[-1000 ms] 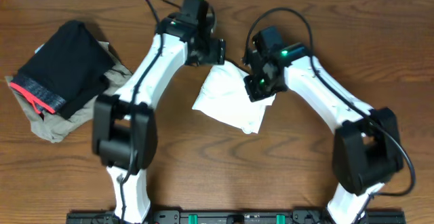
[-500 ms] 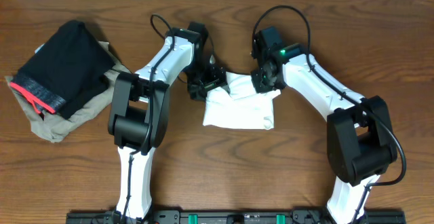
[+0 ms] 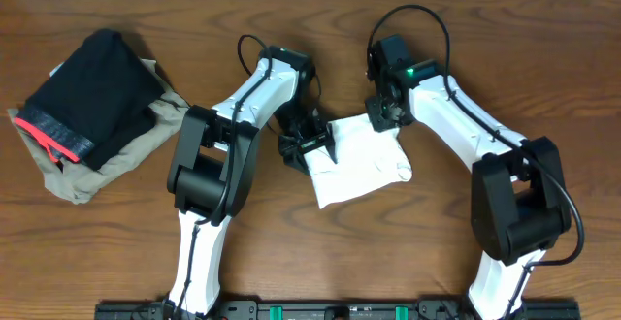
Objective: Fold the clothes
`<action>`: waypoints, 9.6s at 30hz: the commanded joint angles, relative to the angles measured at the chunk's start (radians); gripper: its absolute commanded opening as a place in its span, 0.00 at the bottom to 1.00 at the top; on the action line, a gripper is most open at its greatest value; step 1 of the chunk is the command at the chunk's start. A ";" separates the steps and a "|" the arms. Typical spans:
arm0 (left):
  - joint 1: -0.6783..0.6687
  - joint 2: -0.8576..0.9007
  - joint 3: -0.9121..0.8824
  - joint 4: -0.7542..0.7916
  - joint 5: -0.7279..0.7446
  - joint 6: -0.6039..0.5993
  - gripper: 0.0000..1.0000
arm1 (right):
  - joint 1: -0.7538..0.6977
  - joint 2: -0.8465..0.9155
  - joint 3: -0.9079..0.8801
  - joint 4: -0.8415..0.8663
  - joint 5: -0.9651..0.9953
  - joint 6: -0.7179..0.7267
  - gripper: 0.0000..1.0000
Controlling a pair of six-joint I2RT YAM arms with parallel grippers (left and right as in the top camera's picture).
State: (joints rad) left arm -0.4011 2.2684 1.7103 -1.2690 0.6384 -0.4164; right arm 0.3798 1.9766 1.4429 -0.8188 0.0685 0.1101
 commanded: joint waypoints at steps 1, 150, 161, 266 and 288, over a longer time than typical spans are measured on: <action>0.020 0.008 -0.005 -0.006 -0.108 -0.008 0.64 | -0.006 -0.110 0.030 -0.043 0.010 -0.014 0.42; -0.110 -0.027 -0.070 0.217 -0.129 -0.217 0.62 | -0.079 -0.047 -0.159 0.093 -0.251 -0.091 0.27; -0.089 -0.065 -0.070 0.149 -0.181 -0.210 0.54 | -0.074 -0.093 -0.084 -0.089 -0.207 -0.119 0.27; -0.135 -0.050 -0.073 0.277 -0.159 0.104 0.60 | -0.179 -0.028 -0.269 0.282 -0.110 0.009 0.55; -0.040 -0.193 -0.087 0.239 -0.161 0.110 0.63 | -0.175 -0.317 -0.201 0.104 -0.135 -0.015 0.68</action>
State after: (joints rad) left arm -0.4767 2.1620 1.6245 -1.0283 0.4900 -0.3157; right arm 0.2077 1.7630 1.2011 -0.7029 -0.0513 0.1074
